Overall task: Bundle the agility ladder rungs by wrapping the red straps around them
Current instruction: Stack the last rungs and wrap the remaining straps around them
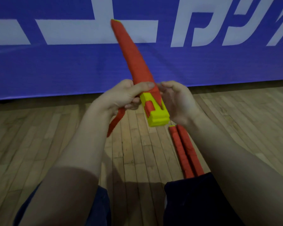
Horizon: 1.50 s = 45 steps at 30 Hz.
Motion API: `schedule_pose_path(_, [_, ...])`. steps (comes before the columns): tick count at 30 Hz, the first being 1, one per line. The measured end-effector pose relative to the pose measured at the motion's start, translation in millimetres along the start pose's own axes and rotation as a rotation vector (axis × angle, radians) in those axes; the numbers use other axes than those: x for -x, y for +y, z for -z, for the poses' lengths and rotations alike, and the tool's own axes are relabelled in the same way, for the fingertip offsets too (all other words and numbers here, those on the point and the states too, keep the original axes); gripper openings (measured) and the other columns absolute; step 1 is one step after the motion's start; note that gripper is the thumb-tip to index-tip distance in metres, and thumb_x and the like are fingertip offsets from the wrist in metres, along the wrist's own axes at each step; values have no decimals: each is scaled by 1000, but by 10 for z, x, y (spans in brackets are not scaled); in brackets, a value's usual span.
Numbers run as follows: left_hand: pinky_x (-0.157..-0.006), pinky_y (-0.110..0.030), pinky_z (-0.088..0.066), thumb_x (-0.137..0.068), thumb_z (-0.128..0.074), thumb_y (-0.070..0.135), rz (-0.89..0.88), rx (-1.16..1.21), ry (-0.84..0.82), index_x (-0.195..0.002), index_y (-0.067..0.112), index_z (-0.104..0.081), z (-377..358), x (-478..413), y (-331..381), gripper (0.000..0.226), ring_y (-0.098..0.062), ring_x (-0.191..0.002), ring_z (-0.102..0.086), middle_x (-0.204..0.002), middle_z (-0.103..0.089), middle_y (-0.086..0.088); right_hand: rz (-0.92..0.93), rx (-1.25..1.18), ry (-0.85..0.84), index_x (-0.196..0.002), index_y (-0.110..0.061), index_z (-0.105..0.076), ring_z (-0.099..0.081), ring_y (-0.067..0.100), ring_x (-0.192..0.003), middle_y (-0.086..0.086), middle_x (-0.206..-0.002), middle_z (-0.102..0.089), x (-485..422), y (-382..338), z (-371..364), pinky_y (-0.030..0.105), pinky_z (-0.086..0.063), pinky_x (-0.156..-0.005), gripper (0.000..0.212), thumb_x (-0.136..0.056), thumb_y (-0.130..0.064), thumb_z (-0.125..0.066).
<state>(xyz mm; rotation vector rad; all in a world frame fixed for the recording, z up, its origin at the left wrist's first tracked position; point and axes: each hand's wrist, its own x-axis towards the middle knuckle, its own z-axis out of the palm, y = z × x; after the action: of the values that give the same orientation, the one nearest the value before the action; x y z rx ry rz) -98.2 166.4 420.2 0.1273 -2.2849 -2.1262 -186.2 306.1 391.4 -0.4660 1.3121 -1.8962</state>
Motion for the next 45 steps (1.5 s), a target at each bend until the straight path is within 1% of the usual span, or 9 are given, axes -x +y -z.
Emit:
schedule_pose_path(2, [-37,-20,-10,-90,-49,28,29,61,-72,-35,13,-50,-96,15,-36,57,-4,-24,-22,-32,-30,7,271,272,218,-142,-12,-39,-50,28,-119,16,-135,-48,-42,15,-38,37,-44,-93,61,-84,-13,-56])
schedule_pose_path(5, [-30,-9,-16,-80,-50,32,76,118,-125,-36,15,-46,-177,30,-55,47,-3,-21,-23,-30,-29,6,635,1109,394,-152,-18,-23,-23,27,-144,14,-156,-22,-93,102,72,42,-24,-113,87,-75,-46,-54])
schedule_pose_path(9, [-29,-6,-17,-75,-49,36,140,127,-206,-59,5,-47,-230,104,-97,35,-1,-21,-22,-31,-29,6,907,1385,257,-129,-14,-57,-25,19,-144,7,-150,-40,-84,175,166,34,-6,-117,47,-86,-33,-64])
schedule_pose_path(12, [-32,-10,-13,-78,-46,40,208,-27,-263,-44,13,-48,-205,125,-60,44,-2,-24,-21,-31,-27,7,1047,1419,27,-102,-6,-66,-54,28,-125,10,-120,-66,-98,141,192,37,-24,-114,23,-85,-21,-65])
schedule_pose_path(18, [-41,-18,-24,-68,-58,62,363,-651,-346,-60,14,-52,155,144,-3,49,-6,-35,-29,-39,-38,8,845,1770,-168,-85,-12,-66,-62,31,-85,7,-83,-64,-92,228,128,36,-44,-90,12,-73,-8,-64])
schedule_pose_path(26, [-58,-24,-42,-86,-68,30,306,-984,-227,-72,16,-65,97,66,-40,20,-4,-50,-50,-55,-61,7,323,2172,-88,-104,-17,-62,-56,26,-108,4,-109,-60,7,409,-44,36,-39,-89,19,-89,-16,-51])
schedule_pose_path(33, [-62,-33,-35,-87,-59,16,77,-1621,238,-95,15,-63,-263,17,-143,8,-22,-75,-51,-88,-54,-5,62,2050,96,-92,-17,-61,-56,21,-77,-5,-69,-46,-12,474,-136,31,-45,-69,12,-86,-22,-52])
schedule_pose_path(38, [-65,-33,-31,-96,-49,20,-250,-1585,282,-100,16,-64,-140,-33,-299,16,-26,-95,-57,-101,-55,-4,88,1981,172,-101,-15,-48,-64,28,-94,3,-92,-61,-41,388,-40,30,-36,-69,22,-85,-27,-54])
schedule_pose_path(45, [-70,-32,-29,-91,-56,31,-494,-1478,356,-94,18,-74,25,-79,-452,23,-29,-87,-62,-93,-65,-4,224,1915,209,-142,-22,-25,-64,31,-101,8,-108,-68,-90,356,109,34,-38,-73,54,-97,-47,-42])
